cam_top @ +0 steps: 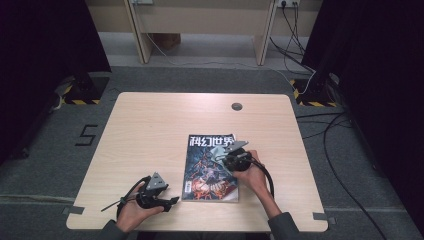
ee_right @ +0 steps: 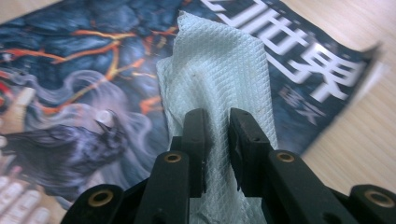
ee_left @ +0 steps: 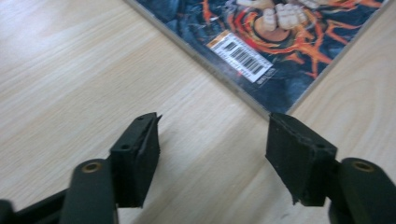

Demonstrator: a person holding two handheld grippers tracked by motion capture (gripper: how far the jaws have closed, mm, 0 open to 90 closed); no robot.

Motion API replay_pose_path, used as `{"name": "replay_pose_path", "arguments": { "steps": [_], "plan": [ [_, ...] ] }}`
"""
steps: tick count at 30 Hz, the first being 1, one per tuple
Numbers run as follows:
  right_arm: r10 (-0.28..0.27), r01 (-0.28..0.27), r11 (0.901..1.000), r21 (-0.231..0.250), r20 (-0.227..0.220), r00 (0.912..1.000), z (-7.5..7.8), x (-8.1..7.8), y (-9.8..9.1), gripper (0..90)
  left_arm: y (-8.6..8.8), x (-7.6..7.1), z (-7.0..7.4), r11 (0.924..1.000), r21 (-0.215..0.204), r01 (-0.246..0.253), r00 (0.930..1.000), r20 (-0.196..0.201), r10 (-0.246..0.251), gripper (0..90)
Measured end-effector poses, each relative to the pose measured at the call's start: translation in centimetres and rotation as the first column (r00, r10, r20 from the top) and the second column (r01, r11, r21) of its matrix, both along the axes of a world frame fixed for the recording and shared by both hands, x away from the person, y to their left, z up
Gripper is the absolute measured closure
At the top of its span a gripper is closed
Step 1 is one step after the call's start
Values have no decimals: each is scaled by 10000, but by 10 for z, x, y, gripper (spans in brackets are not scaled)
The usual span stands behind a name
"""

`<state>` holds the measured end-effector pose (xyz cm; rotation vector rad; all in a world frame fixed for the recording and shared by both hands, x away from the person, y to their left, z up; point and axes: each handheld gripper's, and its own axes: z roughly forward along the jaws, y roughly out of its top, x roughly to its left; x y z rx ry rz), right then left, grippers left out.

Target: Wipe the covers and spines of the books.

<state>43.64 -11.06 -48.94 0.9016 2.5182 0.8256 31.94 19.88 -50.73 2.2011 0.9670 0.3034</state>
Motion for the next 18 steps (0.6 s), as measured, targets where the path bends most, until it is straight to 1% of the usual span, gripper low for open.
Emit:
{"name": "replay_pose_path", "arguments": {
  "steps": [2, 4, 5, 7, 10, 12, 14, 18],
  "plan": [
    [-180, 180, 9998, -66, 19, 9998, 0, 1, -2, 771, 2, 0, 0, 9999, 93, -44, 10000, -30, 45, 291],
    [-195, 195, 9998, -94, 61, 9998, 0, 3, -2, 770, 4, 1, -1, 9998, 191, -108, 9999, -51, 109, 267],
    [-222, 223, 9997, -125, 51, 9997, 1, 3, -2, 769, 5, 2, -1, 9992, 340, -229, 9997, -59, 231, 256],
    [-202, 203, 9996, -208, 47, 9998, 1, 3, -1, 767, 7, 3, -1, 9984, 394, -396, 9992, 31, 395, 238],
    [-220, 222, 9993, -299, 69, 9997, 1, 1, 3, 763, 9, 4, 0, 9979, 461, -445, 9990, 21, 444, 232],
    [-74, 75, 9997, -244, 30, 10000, 1, 0, 7, 763, 10, 3, -1, 9974, 519, -491, 9988, -20, 493, 229],
    [181, -181, 9994, -312, 19, 9998, 1, -3, 15, 763, 10, 3, -2, 9977, 541, -420, 9990, -117, 427, 226],
    [600, -600, 9975, -373, 3, 9982, 1, -8, 31, 764, 11, 3, -2, 9972, 554, -510, 9986, -104, 517, 212]
  ]
}}
